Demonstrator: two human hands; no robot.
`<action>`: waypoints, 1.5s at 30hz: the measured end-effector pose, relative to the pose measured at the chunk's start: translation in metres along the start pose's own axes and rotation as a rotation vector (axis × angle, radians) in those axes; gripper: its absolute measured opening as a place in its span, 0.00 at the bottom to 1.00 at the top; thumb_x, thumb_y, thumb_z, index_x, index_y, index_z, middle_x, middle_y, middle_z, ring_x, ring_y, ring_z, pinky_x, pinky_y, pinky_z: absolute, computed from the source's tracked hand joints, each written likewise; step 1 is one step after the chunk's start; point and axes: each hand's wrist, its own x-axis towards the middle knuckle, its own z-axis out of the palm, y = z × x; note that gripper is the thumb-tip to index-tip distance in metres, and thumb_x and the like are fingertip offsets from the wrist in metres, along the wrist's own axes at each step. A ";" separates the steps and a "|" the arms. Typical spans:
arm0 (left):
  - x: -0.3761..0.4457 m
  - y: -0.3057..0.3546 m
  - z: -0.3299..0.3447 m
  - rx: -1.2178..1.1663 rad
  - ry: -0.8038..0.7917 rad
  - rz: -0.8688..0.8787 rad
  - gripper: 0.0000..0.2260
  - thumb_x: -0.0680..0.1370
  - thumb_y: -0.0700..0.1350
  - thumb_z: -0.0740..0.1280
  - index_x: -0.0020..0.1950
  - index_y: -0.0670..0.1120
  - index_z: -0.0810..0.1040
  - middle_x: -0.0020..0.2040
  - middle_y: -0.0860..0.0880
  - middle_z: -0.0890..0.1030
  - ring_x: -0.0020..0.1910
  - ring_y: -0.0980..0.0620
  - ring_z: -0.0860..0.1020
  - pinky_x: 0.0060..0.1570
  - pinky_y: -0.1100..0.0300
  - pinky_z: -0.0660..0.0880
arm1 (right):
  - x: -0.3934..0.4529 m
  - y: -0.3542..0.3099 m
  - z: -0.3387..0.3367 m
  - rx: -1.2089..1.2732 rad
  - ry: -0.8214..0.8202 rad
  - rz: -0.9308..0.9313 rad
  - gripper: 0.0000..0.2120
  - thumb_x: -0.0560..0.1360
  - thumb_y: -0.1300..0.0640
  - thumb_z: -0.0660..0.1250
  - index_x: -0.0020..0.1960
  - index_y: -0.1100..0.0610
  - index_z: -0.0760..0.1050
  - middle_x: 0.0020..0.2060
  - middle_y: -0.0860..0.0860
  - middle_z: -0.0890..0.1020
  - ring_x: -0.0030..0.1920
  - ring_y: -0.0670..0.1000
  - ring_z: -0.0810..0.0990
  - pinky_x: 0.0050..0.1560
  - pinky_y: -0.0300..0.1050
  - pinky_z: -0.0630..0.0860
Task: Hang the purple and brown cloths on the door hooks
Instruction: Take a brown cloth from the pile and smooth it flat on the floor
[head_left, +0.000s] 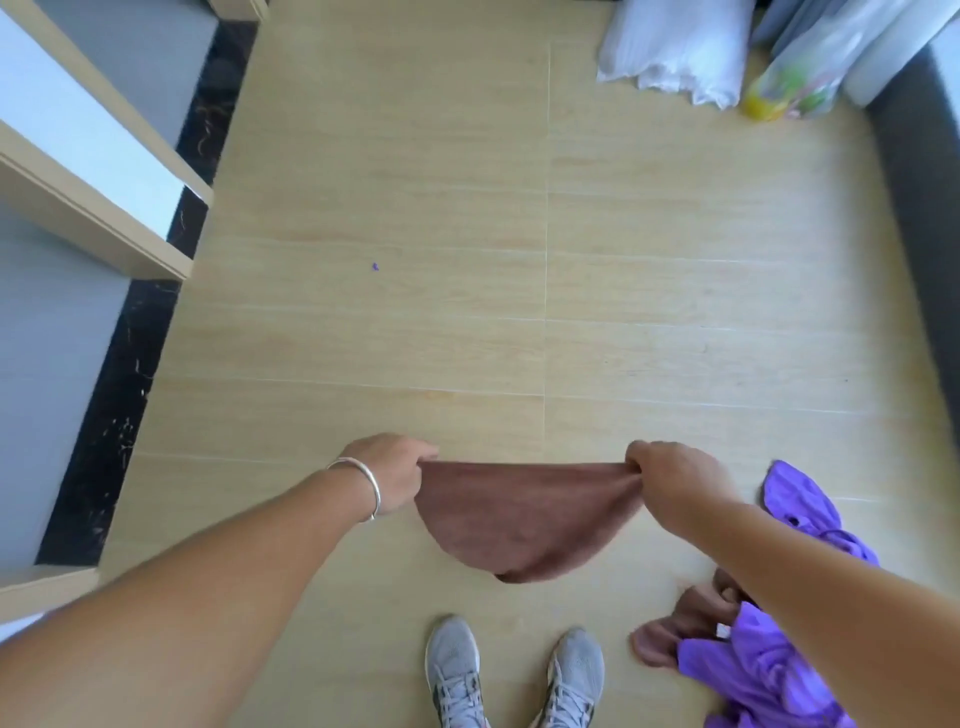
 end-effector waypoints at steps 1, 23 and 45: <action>0.004 0.003 -0.029 -0.007 0.060 -0.010 0.18 0.76 0.42 0.56 0.62 0.55 0.77 0.62 0.51 0.79 0.61 0.45 0.76 0.58 0.54 0.74 | 0.005 0.003 -0.026 0.003 0.037 0.020 0.15 0.73 0.64 0.55 0.53 0.50 0.73 0.48 0.50 0.79 0.46 0.55 0.78 0.40 0.43 0.68; -0.060 0.010 -0.173 -0.003 0.533 0.083 0.25 0.77 0.40 0.55 0.71 0.60 0.70 0.66 0.53 0.75 0.60 0.47 0.75 0.48 0.58 0.69 | -0.035 0.019 -0.155 0.181 0.711 -0.083 0.14 0.72 0.67 0.58 0.49 0.55 0.79 0.44 0.52 0.81 0.43 0.60 0.78 0.36 0.45 0.66; -0.013 -0.034 0.244 -0.044 -0.226 0.052 0.25 0.78 0.41 0.54 0.72 0.59 0.68 0.69 0.57 0.72 0.64 0.51 0.72 0.60 0.60 0.68 | -0.062 -0.001 0.247 0.173 -0.007 -0.012 0.15 0.71 0.65 0.60 0.51 0.49 0.75 0.45 0.47 0.80 0.47 0.52 0.79 0.35 0.44 0.61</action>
